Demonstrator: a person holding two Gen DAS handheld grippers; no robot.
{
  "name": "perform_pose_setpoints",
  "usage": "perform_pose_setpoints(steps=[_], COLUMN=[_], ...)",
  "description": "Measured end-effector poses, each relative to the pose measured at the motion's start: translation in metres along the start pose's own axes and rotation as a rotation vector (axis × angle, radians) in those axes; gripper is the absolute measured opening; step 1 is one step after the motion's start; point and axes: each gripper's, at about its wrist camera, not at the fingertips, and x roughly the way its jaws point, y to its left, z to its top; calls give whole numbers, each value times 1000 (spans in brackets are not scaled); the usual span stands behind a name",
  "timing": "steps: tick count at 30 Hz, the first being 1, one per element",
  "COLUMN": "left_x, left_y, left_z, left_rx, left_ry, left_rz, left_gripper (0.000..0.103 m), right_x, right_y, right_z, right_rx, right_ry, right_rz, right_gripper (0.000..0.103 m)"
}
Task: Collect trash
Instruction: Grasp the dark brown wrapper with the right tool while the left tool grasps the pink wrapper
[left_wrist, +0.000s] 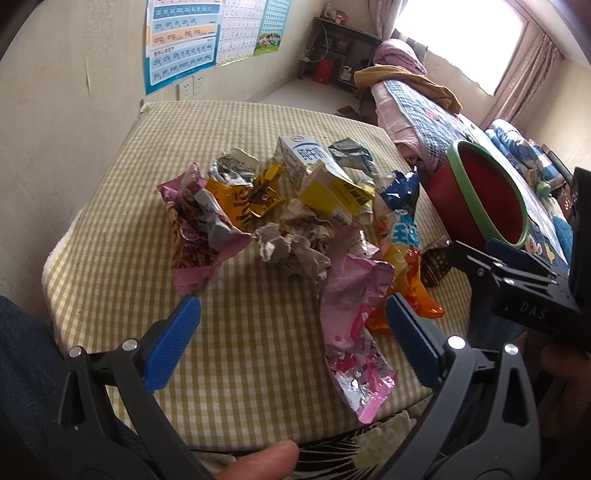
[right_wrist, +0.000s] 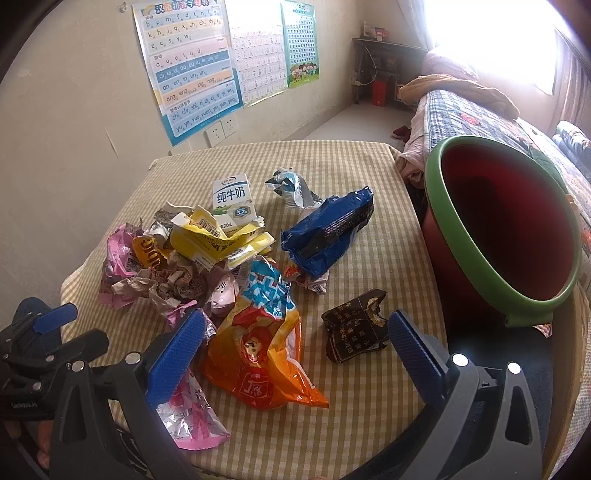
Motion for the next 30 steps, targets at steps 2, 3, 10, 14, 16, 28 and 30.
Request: perform_pose_setpoints(steps=[2, 3, 10, 14, 16, 28, 30], left_x=[8, 11, 29, 38, 42, 72, 75], left_y=[-6, -8, -10, -11, -12, -25, -24], left_z=[-2, -3, -5, -8, -8, -13, -14], left_rx=[22, 26, -13, -18, -15, 30, 30], left_ry=[39, 57, 154, 190, 210, 292, 301], left_rz=[-27, -41, -102, -107, -113, -112, -115], left_gripper=[98, 98, 98, 98, 97, 56, 47], right_x=[3, 5, 17, 24, 29, 59, 64], right_y=[-5, -7, -30, -43, -50, -50, -51], right_z=[0, 0, 1, 2, 2, 3, 4], right_rx=[24, 36, 123, 164, 176, 134, 124], right_ry=[19, 31, 83, 111, 130, 218, 220], right_rz=[-1, 1, -42, -81, -83, -62, -61], right_gripper=[96, 96, 96, 96, 96, 89, 85])
